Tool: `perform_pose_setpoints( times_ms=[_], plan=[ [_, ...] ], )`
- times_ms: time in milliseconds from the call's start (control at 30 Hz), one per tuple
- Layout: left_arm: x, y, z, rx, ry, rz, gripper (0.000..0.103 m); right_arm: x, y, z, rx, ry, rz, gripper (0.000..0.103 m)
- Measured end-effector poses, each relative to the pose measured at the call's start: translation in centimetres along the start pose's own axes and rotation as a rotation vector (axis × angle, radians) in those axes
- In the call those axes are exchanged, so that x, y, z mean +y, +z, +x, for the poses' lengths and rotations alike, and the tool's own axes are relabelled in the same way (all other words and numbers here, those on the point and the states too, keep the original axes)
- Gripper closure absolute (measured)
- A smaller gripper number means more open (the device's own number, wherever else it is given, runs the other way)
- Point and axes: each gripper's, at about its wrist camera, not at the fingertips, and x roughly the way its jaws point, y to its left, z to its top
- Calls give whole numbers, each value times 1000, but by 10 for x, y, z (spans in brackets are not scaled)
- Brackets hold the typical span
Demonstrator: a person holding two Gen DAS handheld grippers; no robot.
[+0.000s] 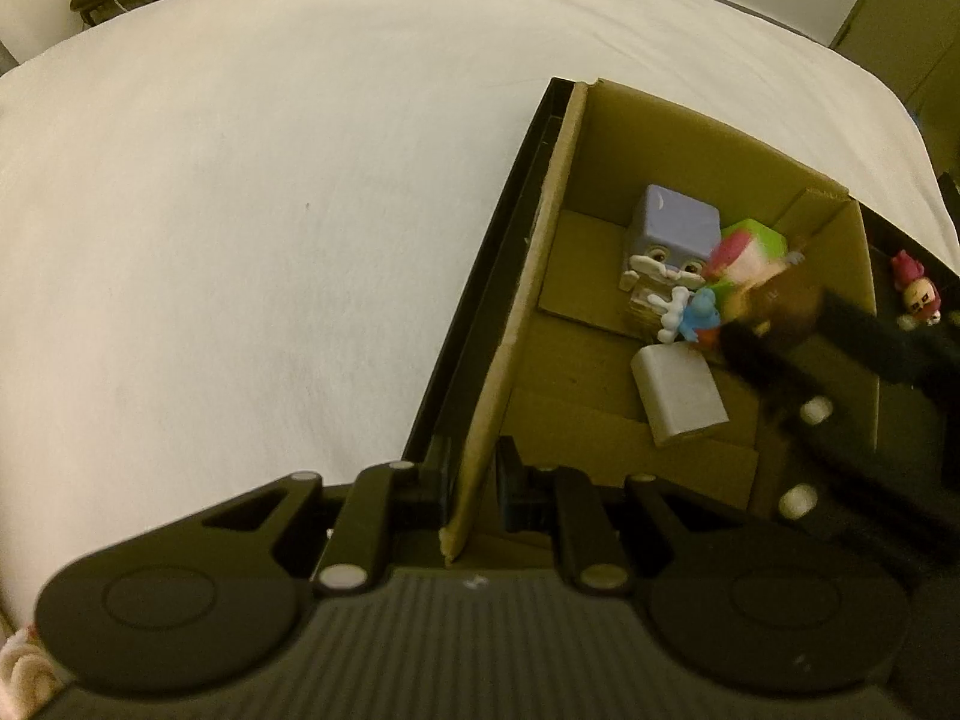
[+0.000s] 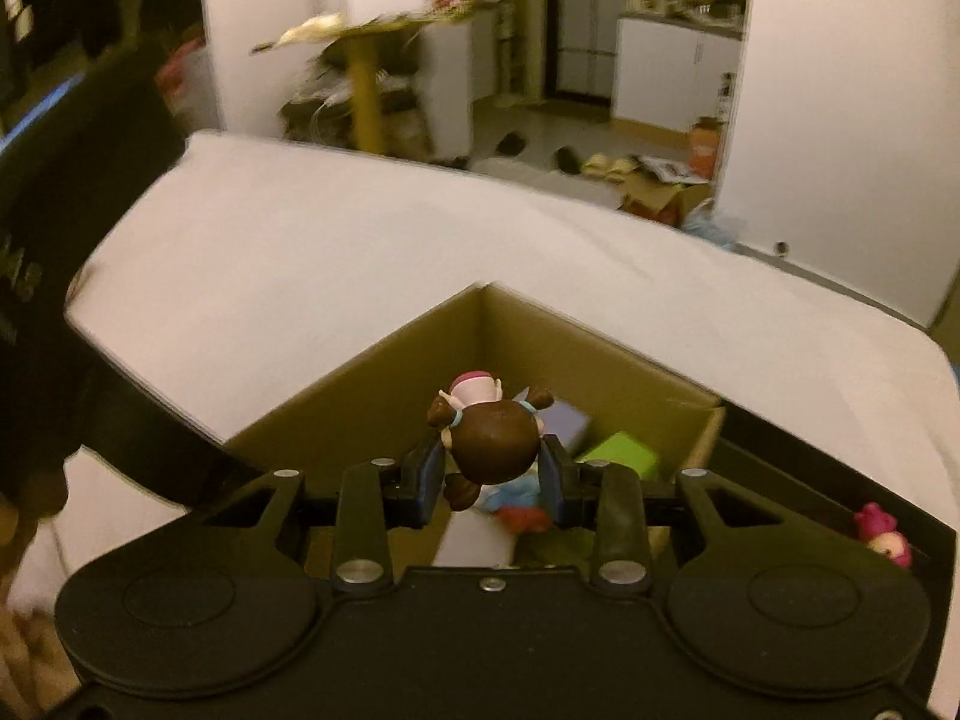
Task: Organize rigid objects
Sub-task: 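Lift the brown bear with the right gripper and carry it over the box, then lower the bear into the box and open the right gripper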
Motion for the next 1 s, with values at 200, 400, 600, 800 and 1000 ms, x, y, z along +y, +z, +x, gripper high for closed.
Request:
perform_pose_setpoints(
  times_ms=[200, 400, 600, 800, 1000],
  plan=[
    [1, 0, 1, -1, -2, 0, 90, 14, 2, 9, 52, 53, -104, 69],
    [2, 0, 2, 1, -5, -5, 90, 17, 4, 13, 100, 102, -170, 69],
    [3, 0, 2, 5, -8, -12, 90, 28, 5, 18, 153, 146, -240, 69],
    [2, 1, 2, 3, -5, -7, 90, 33, 4, 25, 206, 176, -272, 69],
    [4, 1, 2, 5, -8, -10, 89, 38, 1, 30, 234, 162, -286, 69]
  ],
)
